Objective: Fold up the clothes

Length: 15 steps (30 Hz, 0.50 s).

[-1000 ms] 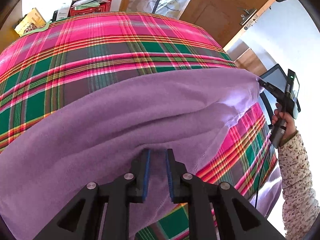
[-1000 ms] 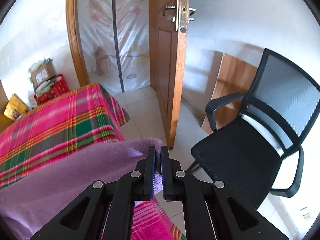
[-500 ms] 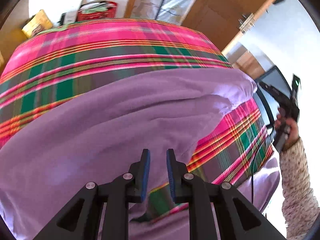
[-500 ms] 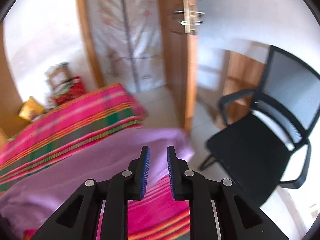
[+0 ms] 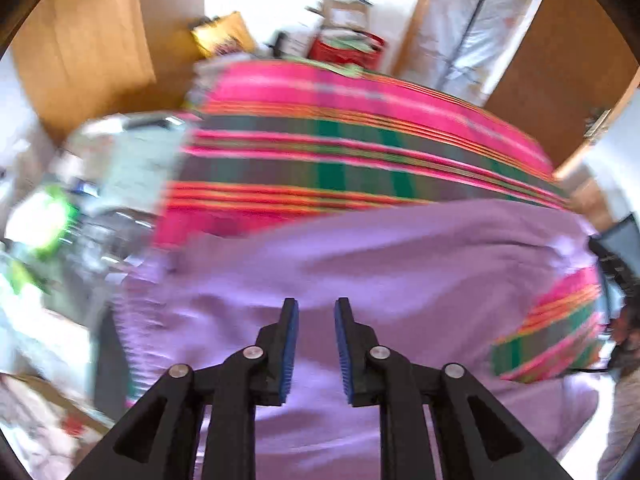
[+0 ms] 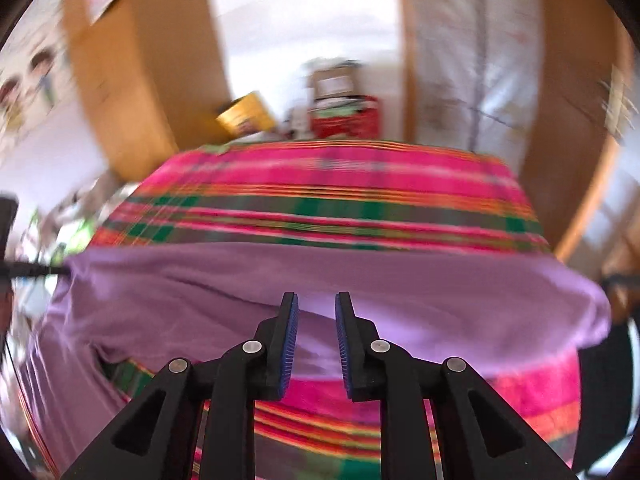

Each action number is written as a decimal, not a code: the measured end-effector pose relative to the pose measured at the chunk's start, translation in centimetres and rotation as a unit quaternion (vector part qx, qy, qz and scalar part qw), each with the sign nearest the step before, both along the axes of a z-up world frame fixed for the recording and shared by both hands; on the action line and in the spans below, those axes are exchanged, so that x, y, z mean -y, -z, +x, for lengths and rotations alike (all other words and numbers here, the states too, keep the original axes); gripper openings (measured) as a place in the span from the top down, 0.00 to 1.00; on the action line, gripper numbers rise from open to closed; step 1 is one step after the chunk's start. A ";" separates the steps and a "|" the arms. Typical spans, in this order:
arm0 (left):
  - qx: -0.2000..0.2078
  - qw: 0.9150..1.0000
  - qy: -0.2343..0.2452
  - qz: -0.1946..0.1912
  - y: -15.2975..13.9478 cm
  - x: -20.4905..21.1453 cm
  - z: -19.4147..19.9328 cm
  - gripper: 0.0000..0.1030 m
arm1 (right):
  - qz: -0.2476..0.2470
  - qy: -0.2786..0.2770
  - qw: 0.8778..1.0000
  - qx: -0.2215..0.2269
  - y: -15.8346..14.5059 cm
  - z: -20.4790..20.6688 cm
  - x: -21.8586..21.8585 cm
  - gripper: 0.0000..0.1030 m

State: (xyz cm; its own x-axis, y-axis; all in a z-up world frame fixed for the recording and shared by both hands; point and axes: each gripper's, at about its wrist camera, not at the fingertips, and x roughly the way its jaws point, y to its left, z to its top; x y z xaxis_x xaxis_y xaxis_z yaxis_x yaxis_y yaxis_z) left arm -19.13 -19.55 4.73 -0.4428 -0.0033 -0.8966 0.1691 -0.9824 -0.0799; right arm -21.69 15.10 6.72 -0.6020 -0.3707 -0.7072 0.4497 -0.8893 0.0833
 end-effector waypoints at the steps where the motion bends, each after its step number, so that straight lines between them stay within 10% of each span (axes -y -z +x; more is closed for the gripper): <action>1: 0.001 1.000 -0.003 -0.013 0.0 0.6 -0.1 0.80 | 0.009 -0.027 1.000 0.003 0.1 -0.3 1.6 0.80; 15: 0.042 0.996 0.064 -0.050 3.6 0.9 -5.1 0.79 | 0.086 -0.132 0.986 0.060 4.0 -8.5 11.3 0.77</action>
